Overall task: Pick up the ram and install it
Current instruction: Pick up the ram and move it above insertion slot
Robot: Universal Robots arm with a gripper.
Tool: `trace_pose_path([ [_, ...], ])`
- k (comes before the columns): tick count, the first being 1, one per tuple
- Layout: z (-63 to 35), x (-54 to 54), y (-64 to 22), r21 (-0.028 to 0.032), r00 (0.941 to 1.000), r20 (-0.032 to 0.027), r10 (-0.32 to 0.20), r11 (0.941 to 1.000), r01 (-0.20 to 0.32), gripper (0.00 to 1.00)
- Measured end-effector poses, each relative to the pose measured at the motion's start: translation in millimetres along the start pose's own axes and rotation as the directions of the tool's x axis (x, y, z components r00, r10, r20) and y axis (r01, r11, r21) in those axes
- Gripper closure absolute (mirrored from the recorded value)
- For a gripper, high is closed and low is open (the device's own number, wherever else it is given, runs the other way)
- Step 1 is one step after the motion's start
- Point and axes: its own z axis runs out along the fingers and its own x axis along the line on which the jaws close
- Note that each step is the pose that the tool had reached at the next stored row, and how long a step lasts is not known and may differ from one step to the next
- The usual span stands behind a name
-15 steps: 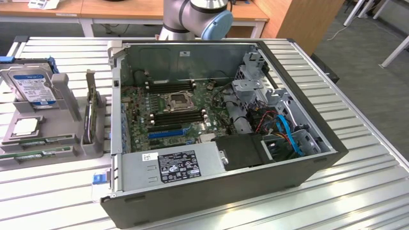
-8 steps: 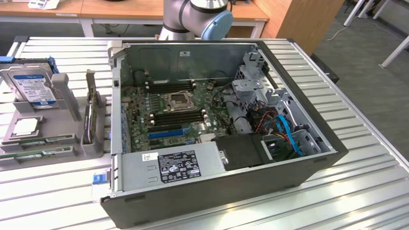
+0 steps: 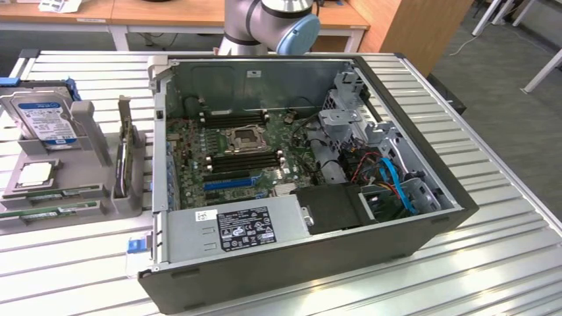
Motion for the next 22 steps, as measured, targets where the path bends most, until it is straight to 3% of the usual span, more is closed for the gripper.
trace_pose_path([
  [3,0.0,0.0,0.0,-0.0009,0.9992,-0.0018,-0.040,0.9992,0.040,0.90],
  [22,-0.1,0.0,-2.1,-0.0013,0.9984,-0.0026,-0.057,0.9984,0.057,0.90],
])
